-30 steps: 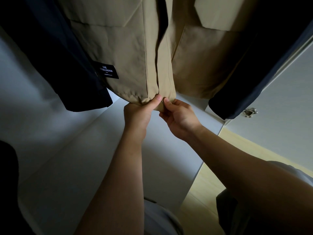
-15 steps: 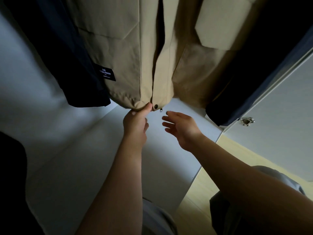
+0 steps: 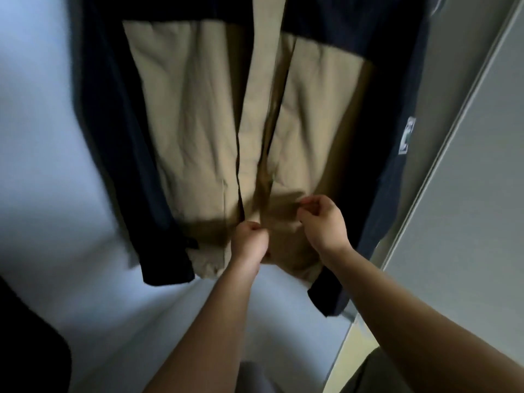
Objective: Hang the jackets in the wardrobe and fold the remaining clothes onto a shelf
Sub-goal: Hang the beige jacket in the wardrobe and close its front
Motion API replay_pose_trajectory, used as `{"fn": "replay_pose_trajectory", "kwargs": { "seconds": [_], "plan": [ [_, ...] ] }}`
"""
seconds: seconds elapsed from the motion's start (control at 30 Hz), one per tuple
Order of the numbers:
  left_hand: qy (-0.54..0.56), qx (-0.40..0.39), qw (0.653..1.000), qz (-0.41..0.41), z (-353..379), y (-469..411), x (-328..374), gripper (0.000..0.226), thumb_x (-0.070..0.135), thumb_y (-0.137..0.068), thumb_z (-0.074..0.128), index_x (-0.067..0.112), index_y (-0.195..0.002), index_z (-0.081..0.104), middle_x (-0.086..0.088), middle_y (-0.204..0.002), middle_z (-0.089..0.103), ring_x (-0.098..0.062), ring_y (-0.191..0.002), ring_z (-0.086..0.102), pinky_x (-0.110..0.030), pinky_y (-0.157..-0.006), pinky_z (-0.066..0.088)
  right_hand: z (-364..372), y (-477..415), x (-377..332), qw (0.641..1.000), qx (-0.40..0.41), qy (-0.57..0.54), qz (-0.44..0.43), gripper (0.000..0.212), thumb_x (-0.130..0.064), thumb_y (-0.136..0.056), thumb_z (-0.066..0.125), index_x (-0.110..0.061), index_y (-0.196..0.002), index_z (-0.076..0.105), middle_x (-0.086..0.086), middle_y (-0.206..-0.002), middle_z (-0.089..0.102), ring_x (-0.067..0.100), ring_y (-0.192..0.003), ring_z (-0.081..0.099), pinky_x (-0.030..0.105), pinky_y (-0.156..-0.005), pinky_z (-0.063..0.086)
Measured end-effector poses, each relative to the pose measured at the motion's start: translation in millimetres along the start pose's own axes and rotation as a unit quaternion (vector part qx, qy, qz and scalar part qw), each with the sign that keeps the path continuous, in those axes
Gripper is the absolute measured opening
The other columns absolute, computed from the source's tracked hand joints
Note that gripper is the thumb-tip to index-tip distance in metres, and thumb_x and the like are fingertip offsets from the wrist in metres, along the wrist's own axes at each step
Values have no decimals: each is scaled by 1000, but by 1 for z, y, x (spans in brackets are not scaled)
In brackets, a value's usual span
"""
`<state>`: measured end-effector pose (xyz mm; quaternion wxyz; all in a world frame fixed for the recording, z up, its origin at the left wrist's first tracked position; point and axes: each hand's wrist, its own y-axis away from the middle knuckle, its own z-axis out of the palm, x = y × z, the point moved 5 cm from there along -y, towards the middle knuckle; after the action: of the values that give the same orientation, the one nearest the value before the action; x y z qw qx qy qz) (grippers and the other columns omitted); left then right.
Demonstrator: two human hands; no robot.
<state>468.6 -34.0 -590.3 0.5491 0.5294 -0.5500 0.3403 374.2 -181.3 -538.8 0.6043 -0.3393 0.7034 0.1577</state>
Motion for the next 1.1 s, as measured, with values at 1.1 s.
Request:
{"fn": "replay_pose_trajectory", "kwargs": {
  "seconds": [1.1],
  "plan": [
    [-456, 313, 679, 483, 10, 103, 495, 47, 67, -88, 57, 20, -80, 62, 2, -68, 54, -15, -54, 45, -26, -46, 23, -161, -118, -267, 935, -145, 276, -168, 48, -5, -87, 55, -14, -133, 44, 3, -108, 56, 23, -107, 55, 34, -84, 45]
  ]
}}
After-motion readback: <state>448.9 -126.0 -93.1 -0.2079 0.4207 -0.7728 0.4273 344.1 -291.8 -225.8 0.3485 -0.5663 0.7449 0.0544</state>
